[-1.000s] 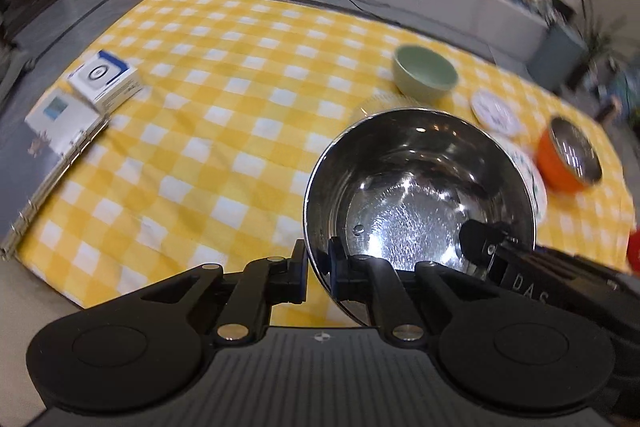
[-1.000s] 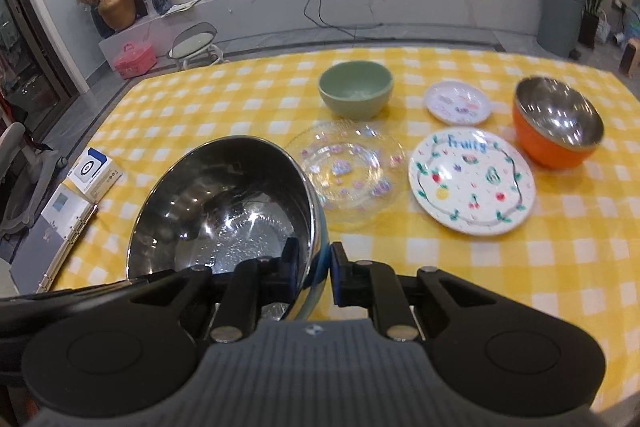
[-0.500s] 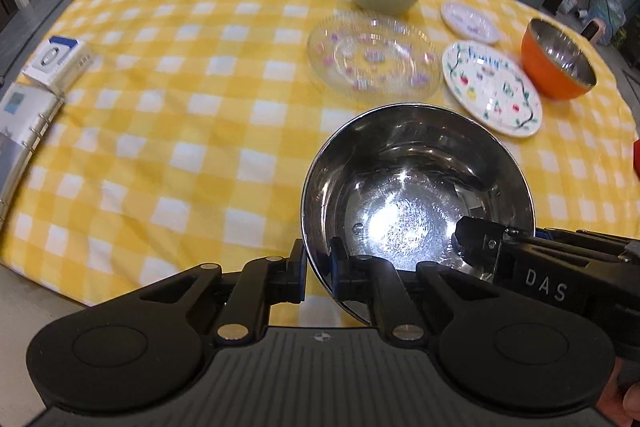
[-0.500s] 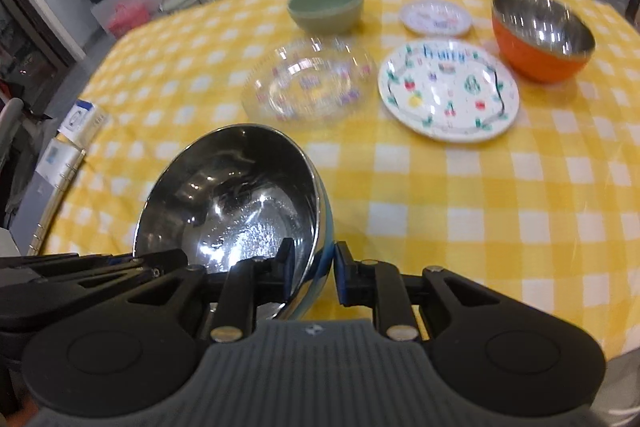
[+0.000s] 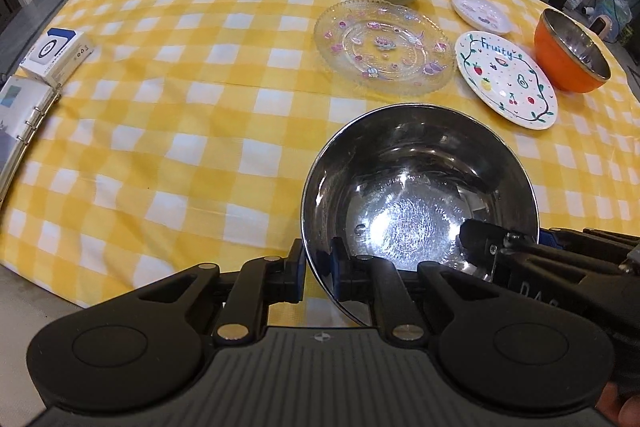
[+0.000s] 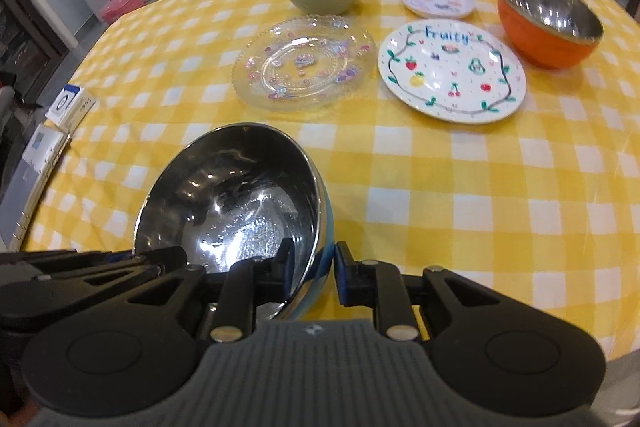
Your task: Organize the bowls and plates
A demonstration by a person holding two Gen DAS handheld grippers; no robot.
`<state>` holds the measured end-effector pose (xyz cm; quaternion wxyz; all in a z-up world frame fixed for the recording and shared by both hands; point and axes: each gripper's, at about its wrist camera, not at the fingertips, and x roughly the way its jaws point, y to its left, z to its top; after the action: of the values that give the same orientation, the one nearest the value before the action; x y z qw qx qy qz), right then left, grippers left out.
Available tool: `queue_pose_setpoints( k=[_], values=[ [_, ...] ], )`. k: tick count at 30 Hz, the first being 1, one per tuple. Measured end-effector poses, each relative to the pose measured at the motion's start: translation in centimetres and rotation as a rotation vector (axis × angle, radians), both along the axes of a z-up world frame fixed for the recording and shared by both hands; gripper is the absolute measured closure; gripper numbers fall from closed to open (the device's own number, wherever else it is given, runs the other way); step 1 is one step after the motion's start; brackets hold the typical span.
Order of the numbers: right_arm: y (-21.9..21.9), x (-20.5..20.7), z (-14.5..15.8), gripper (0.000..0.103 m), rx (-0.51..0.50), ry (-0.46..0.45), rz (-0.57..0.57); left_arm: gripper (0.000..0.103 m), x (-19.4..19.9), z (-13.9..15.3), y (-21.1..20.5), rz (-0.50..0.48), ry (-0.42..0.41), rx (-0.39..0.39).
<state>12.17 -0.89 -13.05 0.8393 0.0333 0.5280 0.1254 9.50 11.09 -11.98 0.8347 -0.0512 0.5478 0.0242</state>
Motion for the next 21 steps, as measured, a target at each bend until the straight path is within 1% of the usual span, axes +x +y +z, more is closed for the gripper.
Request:
queue_pose_setpoints(
  k=[2, 3, 5, 6, 7, 8, 9, 10, 11, 13, 14, 15, 16, 17, 18, 20, 21],
  values=[
    [0.0, 0.0, -0.1, 0.085, -0.007, 0.004, -0.002, 0.088, -0.1, 0.0, -0.4, -0.024, -0.023, 0.028],
    [-0.1, 0.1, -0.1, 0.085, -0.007, 0.01, -0.003, 0.082, -0.2, -0.1, -0.6, -0.034, -0.032, 0.046],
    [-0.3, 0.2, -0.2, 0.083, -0.009, 0.016, -0.003, 0.078, -0.1, -0.1, -0.8, -0.043, -0.036, 0.053],
    [-0.3, 0.2, -0.2, 0.081, -0.013, 0.012, -0.007, 0.073, -0.1, -0.1, -0.7, -0.038, -0.037, 0.044],
    [-0.5, 0.3, -0.1, 0.08, -0.023, 0.005, -0.013, 0.065, -0.1, -0.1, -0.6, -0.03, -0.039, 0.037],
    [-0.6, 0.3, 0.0, 0.077, -0.03, -0.003, -0.017, 0.061, -0.1, 0.0, -0.6, -0.024, -0.042, 0.034],
    [-0.7, 0.4, 0.1, 0.071, -0.03, -0.011, -0.022, 0.054, -0.1, 0.1, -0.6, -0.023, -0.049, 0.035],
    [-0.9, 0.4, 0.4, 0.068, -0.024, -0.018, -0.026, 0.049, -0.1, 0.2, -0.6, -0.025, -0.059, 0.037],
    [-1.0, 0.4, 0.6, 0.067, -0.018, -0.022, -0.03, 0.047, -0.2, 0.3, -0.6, -0.028, -0.069, 0.042],
    [-1.2, 0.5, 1.0, 0.057, -0.012, -0.026, -0.037, 0.042, -0.3, 0.7, -0.6, -0.027, -0.086, 0.056],
    [-1.3, 0.5, 1.1, 0.054, -0.017, -0.032, -0.045, 0.041, -0.2, 0.9, -0.7, -0.017, -0.089, 0.072],
    [-1.3, 0.5, 1.2, 0.045, -0.027, -0.039, -0.056, 0.038, -0.2, 1.0, -0.7, -0.001, -0.091, 0.089],
    [-1.4, 0.5, 1.3, 0.031, -0.042, -0.046, -0.072, 0.036, -0.2, 1.2, -0.6, 0.016, -0.095, 0.102],
    [-1.6, 0.5, 1.5, 0.026, -0.053, -0.054, -0.083, 0.034, -0.2, 1.3, -0.4, 0.028, -0.101, 0.106],
    [-1.8, 0.5, 1.6, 0.022, -0.051, -0.065, -0.083, 0.03, -0.3, 1.5, -0.2, 0.032, -0.109, 0.101],
    [-2.2, 0.6, 1.9, 0.018, -0.032, -0.065, -0.084, 0.028, -0.3, 1.8, 0.2, 0.035, -0.122, 0.08],
    [-2.4, 0.7, 1.9, 0.014, -0.022, -0.06, -0.094, 0.026, -0.3, 2.0, 0.3, 0.041, -0.126, 0.068]
  ],
)
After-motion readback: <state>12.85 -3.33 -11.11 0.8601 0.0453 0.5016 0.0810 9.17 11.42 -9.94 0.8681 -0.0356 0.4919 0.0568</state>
